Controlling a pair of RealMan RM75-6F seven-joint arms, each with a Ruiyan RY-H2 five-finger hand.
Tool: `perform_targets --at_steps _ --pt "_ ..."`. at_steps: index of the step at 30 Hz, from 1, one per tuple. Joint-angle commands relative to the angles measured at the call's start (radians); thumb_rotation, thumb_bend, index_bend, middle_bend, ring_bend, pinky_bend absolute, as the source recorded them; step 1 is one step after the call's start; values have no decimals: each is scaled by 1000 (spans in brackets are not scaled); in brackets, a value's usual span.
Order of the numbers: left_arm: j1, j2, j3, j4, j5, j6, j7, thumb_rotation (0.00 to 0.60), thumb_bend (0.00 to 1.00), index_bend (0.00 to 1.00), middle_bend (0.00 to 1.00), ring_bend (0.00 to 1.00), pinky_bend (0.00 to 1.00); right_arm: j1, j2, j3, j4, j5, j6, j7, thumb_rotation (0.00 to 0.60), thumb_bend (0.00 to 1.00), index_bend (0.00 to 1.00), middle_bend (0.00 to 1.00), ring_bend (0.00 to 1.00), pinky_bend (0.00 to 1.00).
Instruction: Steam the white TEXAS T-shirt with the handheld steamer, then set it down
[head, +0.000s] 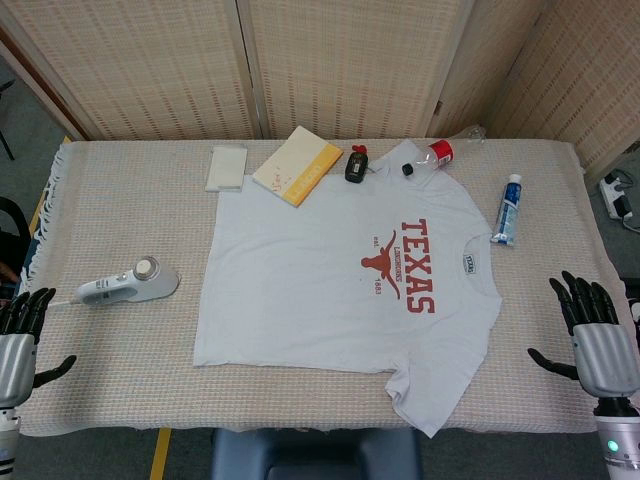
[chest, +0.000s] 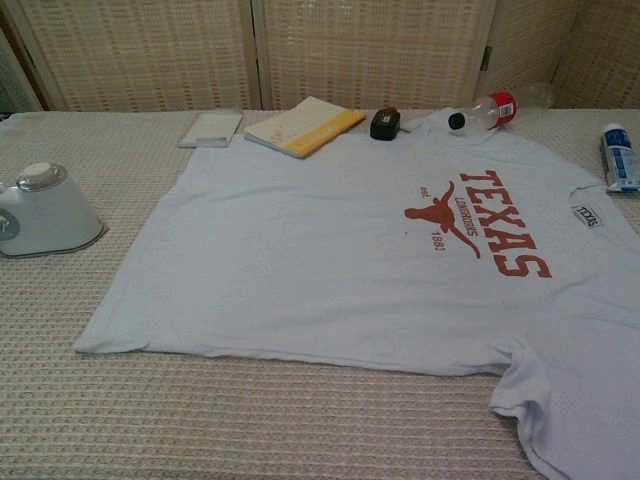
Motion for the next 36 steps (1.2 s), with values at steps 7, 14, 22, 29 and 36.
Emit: perform_targets --at_steps 7,14,22,29,36 --pt "-26 -8 -25 14 -14 -24 -27 600 136 125 160 130 164 -7 13 2 -12 -7 17 -1 529 44 0 0 0 0" --pt "-104 -36 -94 51 -97 -127 -88 600 136 169 220 174 197 -7 57 10 -57 -30 40 -38 533 43 0 0 0 0" --pt "-212 -116 -137 130 -197 -280 -54 600 281 251 294 225 245 -13 82 15 -81 -27 51 -49 529 43 0 0 0 0" --pt "-269 -179 -145 207 -282 -371 8 600 328 270 290 221 249 -13 83 20 -77 -20 51 -37 532 45 0 0 0 0" --pt "-279 -220 -132 255 -316 -380 52 600 325 248 258 207 233 -15 83 22 -81 -25 60 -41 532 44 0 0 0 0"
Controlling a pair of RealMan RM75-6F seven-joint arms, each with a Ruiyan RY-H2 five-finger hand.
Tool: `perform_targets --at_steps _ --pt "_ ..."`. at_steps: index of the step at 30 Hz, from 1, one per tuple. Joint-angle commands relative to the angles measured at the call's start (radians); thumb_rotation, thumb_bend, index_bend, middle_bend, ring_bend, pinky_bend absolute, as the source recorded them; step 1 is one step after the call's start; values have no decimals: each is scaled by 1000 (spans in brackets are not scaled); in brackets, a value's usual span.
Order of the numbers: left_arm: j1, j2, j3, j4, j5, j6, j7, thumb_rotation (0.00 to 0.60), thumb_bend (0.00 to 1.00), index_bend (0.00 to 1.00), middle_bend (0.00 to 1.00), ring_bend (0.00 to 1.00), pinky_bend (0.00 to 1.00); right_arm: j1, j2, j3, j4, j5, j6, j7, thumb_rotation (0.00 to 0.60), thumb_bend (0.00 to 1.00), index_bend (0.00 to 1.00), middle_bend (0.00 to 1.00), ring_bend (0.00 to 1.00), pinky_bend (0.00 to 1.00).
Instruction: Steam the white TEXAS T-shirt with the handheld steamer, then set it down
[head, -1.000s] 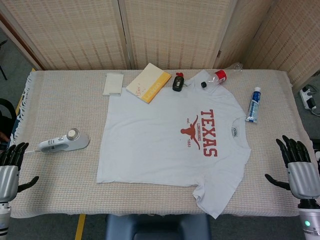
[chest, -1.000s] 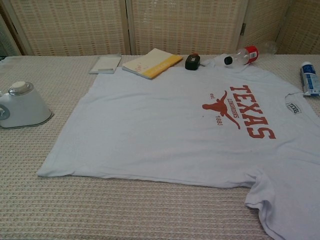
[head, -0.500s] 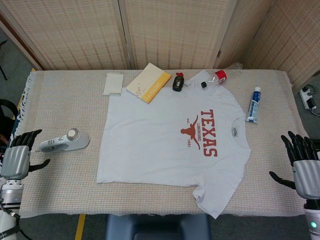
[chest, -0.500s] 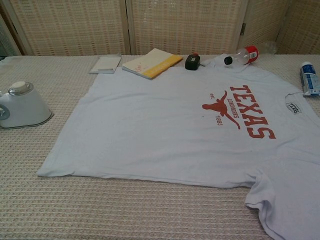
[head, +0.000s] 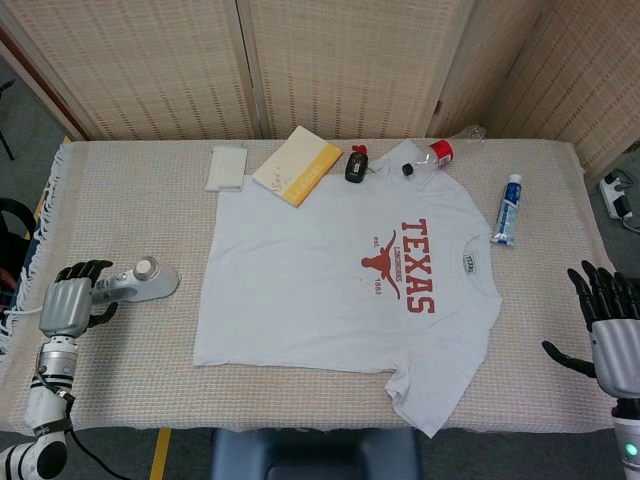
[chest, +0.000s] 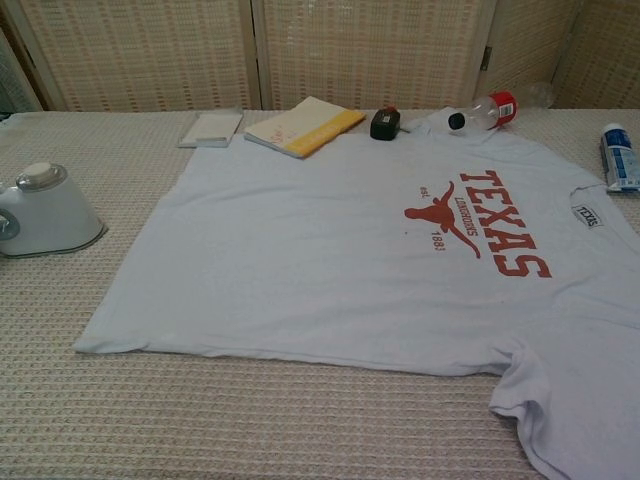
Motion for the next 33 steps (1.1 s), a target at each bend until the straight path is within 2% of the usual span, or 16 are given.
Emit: perform_targets --at_steps 1,7,19,28,30,33 --pt "-6 -28 2 30 -14 3 4 600 322 241 252 200 233 0 -1 0 0 0 0 1 532 45 0 0 0 0" --pt "-27 -90 -4 111 -26 1 8 600 316 188 211 157 211 -3 -4 0 -1 4 0 4 529 44 0 0 0 0" --pt "-93 -219 -25 364 -56 -56 7 600 316 222 285 194 216 -3 -9 -3 2 7 -6 5 532 45 0 0 0 0" --pt "-151 -322 -41 581 -50 -112 -64 600 315 360 448 345 290 7 -15 -14 0 26 -53 -3 532 44 0 0 0 0" --pt "-163 -344 -45 626 -45 -120 -87 600 316 424 489 385 327 12 -17 -16 -3 29 -66 -4 534 44 0 0 0 0" --pt "-176 -367 -50 676 -41 -140 -130 600 316 595 634 501 427 24 -23 -21 -2 33 -95 -2 531 45 0 0 0 0"
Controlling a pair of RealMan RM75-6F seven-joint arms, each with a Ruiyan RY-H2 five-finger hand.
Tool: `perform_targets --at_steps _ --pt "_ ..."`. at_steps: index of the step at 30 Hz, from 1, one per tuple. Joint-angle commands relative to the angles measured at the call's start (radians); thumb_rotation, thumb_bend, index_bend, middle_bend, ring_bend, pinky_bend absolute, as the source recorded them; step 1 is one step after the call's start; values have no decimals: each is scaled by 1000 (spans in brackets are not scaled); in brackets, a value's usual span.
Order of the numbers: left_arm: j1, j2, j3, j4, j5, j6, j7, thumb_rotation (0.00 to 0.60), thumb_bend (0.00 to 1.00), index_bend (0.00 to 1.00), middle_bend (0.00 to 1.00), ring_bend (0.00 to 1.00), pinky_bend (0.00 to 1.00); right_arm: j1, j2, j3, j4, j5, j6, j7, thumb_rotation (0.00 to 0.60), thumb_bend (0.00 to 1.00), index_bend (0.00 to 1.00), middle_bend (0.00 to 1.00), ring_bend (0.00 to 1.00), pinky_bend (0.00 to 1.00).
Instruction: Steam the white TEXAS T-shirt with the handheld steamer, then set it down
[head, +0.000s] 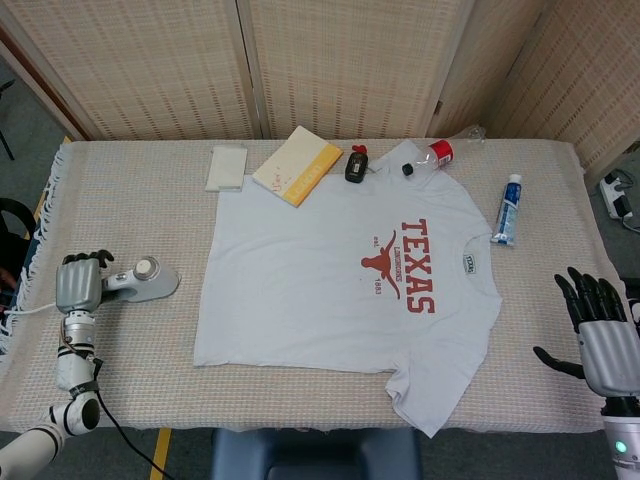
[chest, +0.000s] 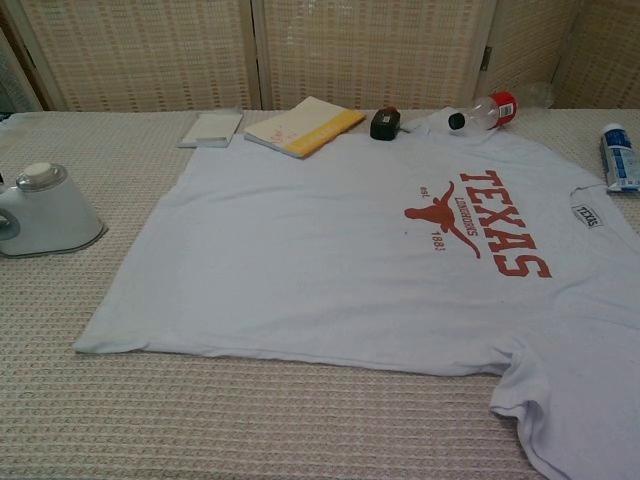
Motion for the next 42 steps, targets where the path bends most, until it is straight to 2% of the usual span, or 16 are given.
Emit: perform_targets --at_steps 1,5,9,13,16,17,18,21,23,27,32,35,39,42 --pt "-24 -37 -8 63 10 -29 -60 600 316 630 676 541 460 13 -6 -7 0 7 -33 2 531 45 0 0 0 0" --pt "-30 -55 -6 105 33 -39 -159 600 312 756 844 694 599 43 -14 -23 0 19 -111 7 532 45 0 0 0 0" --pt "-30 -73 5 156 73 -16 -269 600 311 847 965 807 655 92 -6 -44 -16 40 -237 18 543 68 0 0 0 0" --pt "-26 -69 24 180 116 1 -383 600 313 887 1000 890 672 151 -15 -57 -17 38 -350 38 547 216 0 0 0 0" --pt "-23 -61 30 192 143 30 -475 600 315 918 1000 920 672 179 -41 -57 -9 11 -372 54 555 412 0 0 0 0" --pt "-23 -59 31 196 152 42 -502 600 315 925 1000 925 672 188 -47 -60 -7 0 -380 64 546 490 0 0 0 0" --pt "-23 -55 28 198 159 59 -535 600 315 929 1000 929 672 202 -52 -65 -4 -13 -399 74 530 529 0 0 0 0" --pt "-27 -34 17 178 174 106 -593 600 315 931 1000 935 672 242 -57 -79 0 -35 -461 83 365 630 0 0 0 0" --pt "-30 -13 14 142 187 139 -607 600 315 933 1000 936 673 267 -64 -87 5 -52 -494 93 304 652 0 0 0 0" --pt "-34 57 26 -17 242 223 -582 600 315 933 1000 936 675 324 -93 -97 38 -85 -560 125 195 750 0 0 0 0" --pt "-39 137 43 -252 295 273 -466 600 315 931 1000 934 675 383 -156 -106 105 -107 -627 151 178 863 0 0 0 0" --pt "-57 172 52 -401 322 268 -382 600 315 930 1000 933 675 404 -214 -109 159 -119 -634 150 179 886 0 0 0 0" --pt "-88 180 51 -505 332 237 -301 600 315 929 1000 931 674 419 -277 -110 223 -135 -616 161 168 888 0 0 0 0" --pt "-112 169 48 -541 329 207 -256 600 316 929 1000 930 675 421 -318 -111 270 -149 -585 159 167 889 0 0 0 0"
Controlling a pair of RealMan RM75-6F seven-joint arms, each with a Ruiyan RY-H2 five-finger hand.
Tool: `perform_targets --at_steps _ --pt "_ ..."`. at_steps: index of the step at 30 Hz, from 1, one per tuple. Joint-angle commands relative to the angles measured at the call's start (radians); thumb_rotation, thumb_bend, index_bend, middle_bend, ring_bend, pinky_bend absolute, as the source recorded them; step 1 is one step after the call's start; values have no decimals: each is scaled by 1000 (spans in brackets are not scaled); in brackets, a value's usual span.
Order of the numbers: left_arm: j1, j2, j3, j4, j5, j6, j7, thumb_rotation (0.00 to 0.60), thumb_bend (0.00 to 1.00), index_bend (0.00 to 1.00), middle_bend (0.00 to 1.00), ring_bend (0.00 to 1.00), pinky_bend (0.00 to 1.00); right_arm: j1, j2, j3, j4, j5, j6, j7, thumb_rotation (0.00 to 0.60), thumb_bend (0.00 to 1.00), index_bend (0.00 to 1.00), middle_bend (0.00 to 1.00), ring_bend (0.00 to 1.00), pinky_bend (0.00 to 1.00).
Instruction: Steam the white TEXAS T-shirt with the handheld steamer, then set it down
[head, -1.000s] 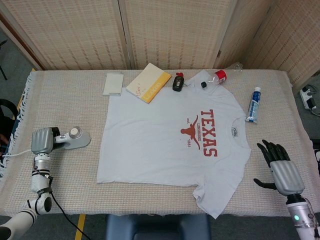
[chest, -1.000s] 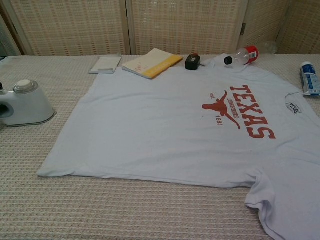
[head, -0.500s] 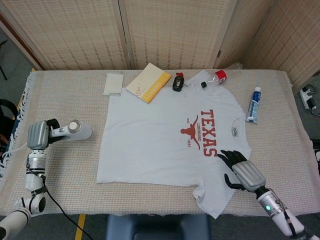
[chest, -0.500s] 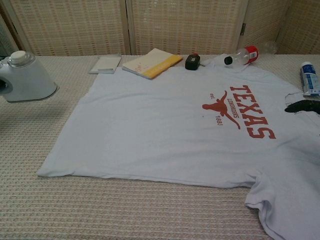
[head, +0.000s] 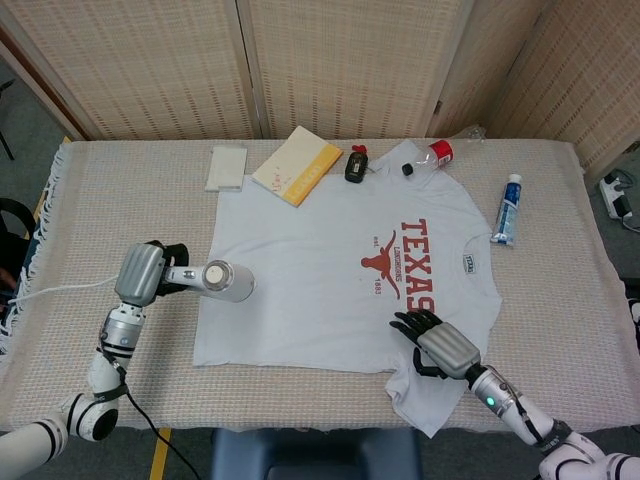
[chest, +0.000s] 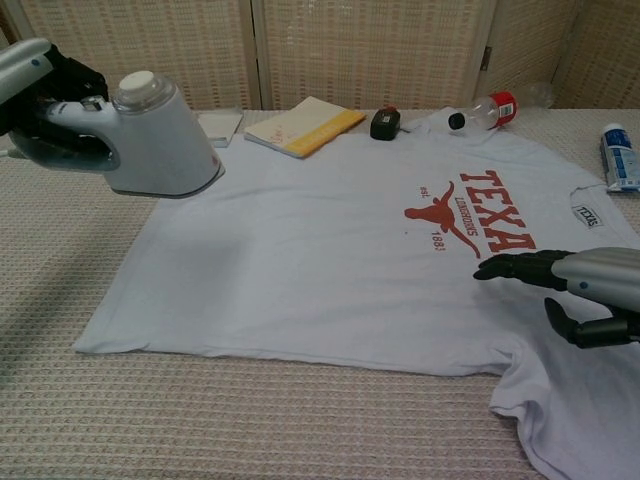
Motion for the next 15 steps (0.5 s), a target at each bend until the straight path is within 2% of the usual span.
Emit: perform_targets --at_steps 1,5,15 --pt "-44 1 1 -63 13 -37 77 600 316 929 1000 930 675 8 -48 -2 53 -17 34 6 164 891 0 0 0 0" --pt "-85 -64 -5 -25 9 -68 131 600 315 928 1000 929 675 13 -79 -7 94 -11 44 31 167 892 0 0 0 0" --pt "-170 -263 -16 233 -39 -168 136 600 315 929 1000 926 675 17 -125 -32 162 1 52 52 164 892 0 0 0 0"
